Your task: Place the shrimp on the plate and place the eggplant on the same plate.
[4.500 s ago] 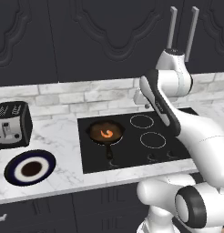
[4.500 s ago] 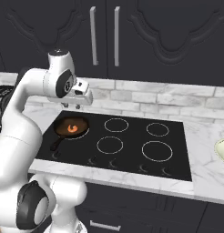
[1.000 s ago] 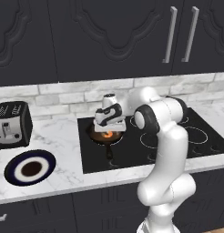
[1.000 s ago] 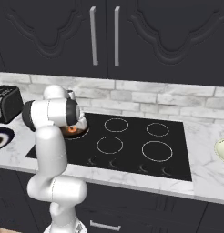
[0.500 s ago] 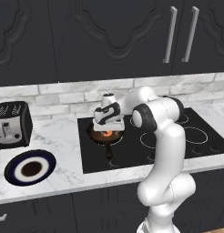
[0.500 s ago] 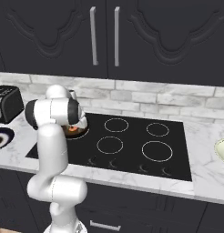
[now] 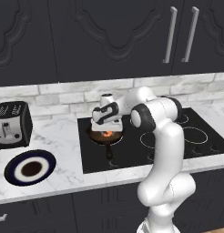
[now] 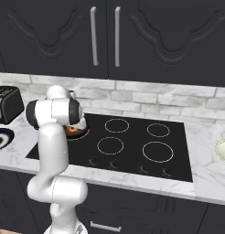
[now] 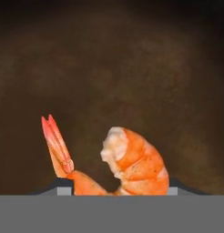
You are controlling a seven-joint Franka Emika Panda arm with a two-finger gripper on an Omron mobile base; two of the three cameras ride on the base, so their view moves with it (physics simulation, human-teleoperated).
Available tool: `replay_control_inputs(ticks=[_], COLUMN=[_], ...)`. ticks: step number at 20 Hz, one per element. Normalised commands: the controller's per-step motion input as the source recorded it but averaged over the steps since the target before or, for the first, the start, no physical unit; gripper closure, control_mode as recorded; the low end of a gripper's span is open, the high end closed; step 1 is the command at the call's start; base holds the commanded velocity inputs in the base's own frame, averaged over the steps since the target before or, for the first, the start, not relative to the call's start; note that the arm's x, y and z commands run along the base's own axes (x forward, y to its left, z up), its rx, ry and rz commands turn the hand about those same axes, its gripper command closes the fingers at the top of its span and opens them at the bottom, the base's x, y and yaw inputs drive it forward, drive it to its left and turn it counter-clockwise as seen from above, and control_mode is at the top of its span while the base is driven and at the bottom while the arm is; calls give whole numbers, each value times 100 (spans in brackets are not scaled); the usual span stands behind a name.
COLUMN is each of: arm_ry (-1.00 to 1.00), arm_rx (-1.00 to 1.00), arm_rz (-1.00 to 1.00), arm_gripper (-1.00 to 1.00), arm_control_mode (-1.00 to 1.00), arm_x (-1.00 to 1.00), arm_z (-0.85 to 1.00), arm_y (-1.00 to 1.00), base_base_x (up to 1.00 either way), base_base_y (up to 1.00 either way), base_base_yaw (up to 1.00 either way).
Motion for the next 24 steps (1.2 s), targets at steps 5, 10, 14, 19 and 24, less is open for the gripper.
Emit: replay_control_inputs(ticks=[5, 10, 14, 19, 24], arm_ry=[-7, -21, -18, -16, -4], arm_rx=[0, 0, 0, 1, 2], arm_rz=[0, -1, 0, -3, -2], arm_gripper=[100, 100, 100, 100, 100], arm_control_mode=[-100, -100, -100, -100, -100], arm_x=[-2, -32, -49, -42, -45], arm_z=[-5, 24, 29, 38, 38], arm_y=[23, 2, 3, 18, 28], base_base_x=[0, 0, 0, 0, 0], base_base_y=[0, 0, 0, 0, 0], base_base_yaw=[0, 0, 0, 0, 0])
